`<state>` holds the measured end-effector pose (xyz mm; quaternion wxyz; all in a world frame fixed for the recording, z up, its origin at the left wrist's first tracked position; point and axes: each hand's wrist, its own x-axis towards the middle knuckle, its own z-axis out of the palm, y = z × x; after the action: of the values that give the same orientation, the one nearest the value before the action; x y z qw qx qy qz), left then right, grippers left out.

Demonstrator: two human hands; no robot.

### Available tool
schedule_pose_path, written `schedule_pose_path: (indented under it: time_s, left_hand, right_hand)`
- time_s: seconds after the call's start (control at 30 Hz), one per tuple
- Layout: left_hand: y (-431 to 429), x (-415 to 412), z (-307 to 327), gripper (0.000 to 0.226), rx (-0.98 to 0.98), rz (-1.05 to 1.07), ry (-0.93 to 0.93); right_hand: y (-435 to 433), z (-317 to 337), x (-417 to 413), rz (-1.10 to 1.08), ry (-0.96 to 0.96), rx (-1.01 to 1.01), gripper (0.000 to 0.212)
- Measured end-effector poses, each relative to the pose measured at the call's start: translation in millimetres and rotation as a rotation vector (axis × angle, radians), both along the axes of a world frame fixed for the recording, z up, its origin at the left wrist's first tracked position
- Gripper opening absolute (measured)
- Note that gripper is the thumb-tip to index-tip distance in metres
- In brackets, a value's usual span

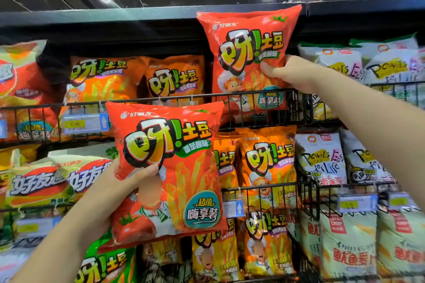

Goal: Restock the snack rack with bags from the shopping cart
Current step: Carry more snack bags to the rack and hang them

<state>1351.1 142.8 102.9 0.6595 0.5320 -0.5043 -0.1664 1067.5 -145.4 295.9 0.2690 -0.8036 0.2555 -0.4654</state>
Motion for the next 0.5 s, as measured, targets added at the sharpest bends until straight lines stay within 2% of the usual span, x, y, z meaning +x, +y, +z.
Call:
schedule_pose_path:
  time_s: [0.07, 0.13, 0.27, 0.4, 0.5]
  left_hand:
    - [0, 0, 1, 0.103, 0.002, 0.002, 0.012]
    - [1, 0, 2, 0.101, 0.004, -0.008, 0.019]
    - [4, -3, 2, 0.074, 0.029, -0.025, 0.048]
    - [4, -1, 2, 0.082, 0.036, -0.006, 0.036]
    - [4, -3, 4, 0.073, 0.027, -0.014, 0.041]
  right_hand:
    - [0, 4, -2, 0.003, 0.055, 0.038, 0.075]
    - [0, 7, -3, -0.004, 0.119, 0.054, 0.081]
    - [0, 12, 0, -0.115, 0.366, 0.06, 0.088]
    - [-3, 21, 2, -0.082, 0.4, 0.18, 0.078]
    - [0, 25, 4, -0.086, 0.428, 0.247, 0.067]
